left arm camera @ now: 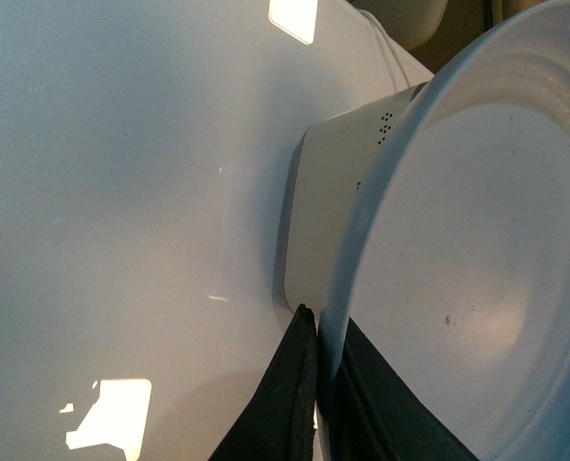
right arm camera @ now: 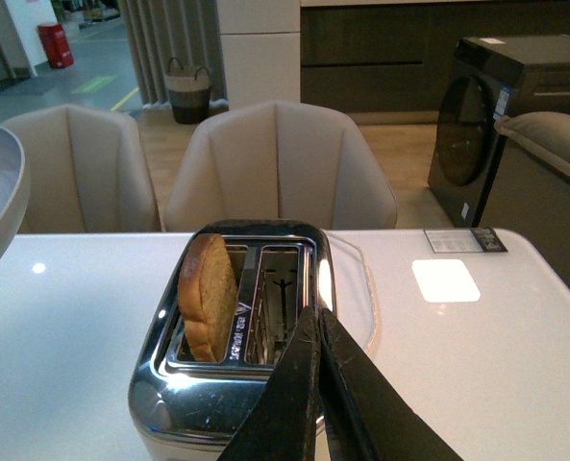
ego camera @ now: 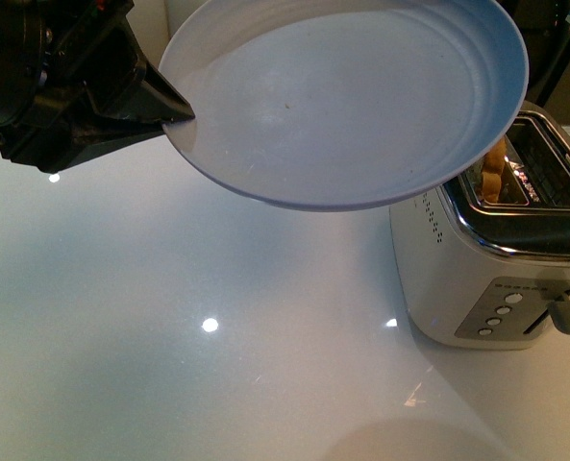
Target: Left arm holds plate, right arm toasts bread
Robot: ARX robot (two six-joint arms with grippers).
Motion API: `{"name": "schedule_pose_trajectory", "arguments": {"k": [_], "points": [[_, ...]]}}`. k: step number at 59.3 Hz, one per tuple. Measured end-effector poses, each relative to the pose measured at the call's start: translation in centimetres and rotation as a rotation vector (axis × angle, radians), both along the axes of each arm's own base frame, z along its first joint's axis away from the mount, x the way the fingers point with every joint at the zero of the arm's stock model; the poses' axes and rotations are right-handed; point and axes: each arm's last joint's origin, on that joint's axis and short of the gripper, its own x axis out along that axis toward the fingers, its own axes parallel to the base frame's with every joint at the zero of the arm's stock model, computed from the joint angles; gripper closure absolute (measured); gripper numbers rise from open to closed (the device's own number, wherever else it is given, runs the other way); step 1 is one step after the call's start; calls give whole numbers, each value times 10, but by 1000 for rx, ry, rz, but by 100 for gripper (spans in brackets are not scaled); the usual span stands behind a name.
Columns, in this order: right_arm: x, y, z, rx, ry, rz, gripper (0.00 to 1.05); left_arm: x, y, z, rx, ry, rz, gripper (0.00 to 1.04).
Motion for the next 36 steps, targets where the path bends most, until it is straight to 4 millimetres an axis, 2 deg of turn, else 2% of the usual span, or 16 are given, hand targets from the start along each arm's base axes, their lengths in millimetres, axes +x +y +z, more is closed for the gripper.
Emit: {"name": "schedule_pose_trajectory", "arguments": {"k": [19,36], "points": [[-12,0,-9,-1,-16,0,103,0,0,0,0,0,0,102],[-19,0,-7,-1,-28,2,103,0,0,0,0,0,0,102]]}}
